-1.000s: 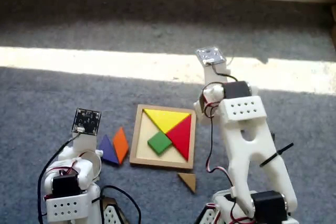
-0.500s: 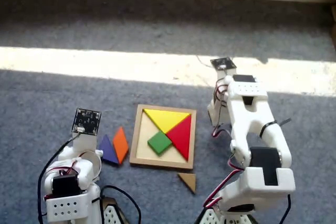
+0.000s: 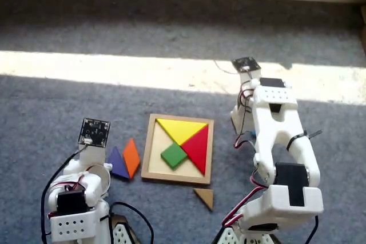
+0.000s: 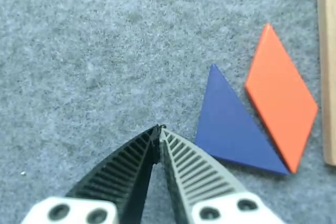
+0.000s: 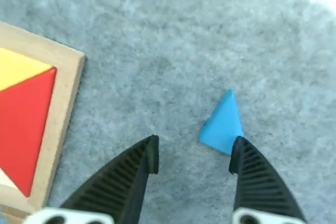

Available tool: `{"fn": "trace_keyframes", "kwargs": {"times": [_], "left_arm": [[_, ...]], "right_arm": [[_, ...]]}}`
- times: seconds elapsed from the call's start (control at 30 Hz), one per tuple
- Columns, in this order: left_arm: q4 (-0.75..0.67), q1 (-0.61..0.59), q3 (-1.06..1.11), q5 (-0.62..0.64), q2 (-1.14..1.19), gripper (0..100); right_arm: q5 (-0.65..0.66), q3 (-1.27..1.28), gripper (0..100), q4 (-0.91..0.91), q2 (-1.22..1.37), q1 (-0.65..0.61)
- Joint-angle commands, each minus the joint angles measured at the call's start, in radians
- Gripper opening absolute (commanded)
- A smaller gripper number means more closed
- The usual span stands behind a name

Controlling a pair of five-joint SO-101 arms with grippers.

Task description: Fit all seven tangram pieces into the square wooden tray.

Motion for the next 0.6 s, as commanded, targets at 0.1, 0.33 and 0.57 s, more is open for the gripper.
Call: {"fn": "trace_keyframes", "kwargs": {"times": [0.1,0.33,0.57], "left_arm": [[0.008,-0.012,0.019,0.006,-0.028,3],[0.008,-0.012,0.019,0.006,-0.028,3],[0.008,-0.012,0.019,0.006,-0.028,3]], "right_arm": [[0.127,-0.079,22.7,0.002,0.027,0.015],[0.189,-0.194,22.7,0.010,0.137,0.059],[0.195,-0.203,22.7,0.010,0.211,0.059]]}}
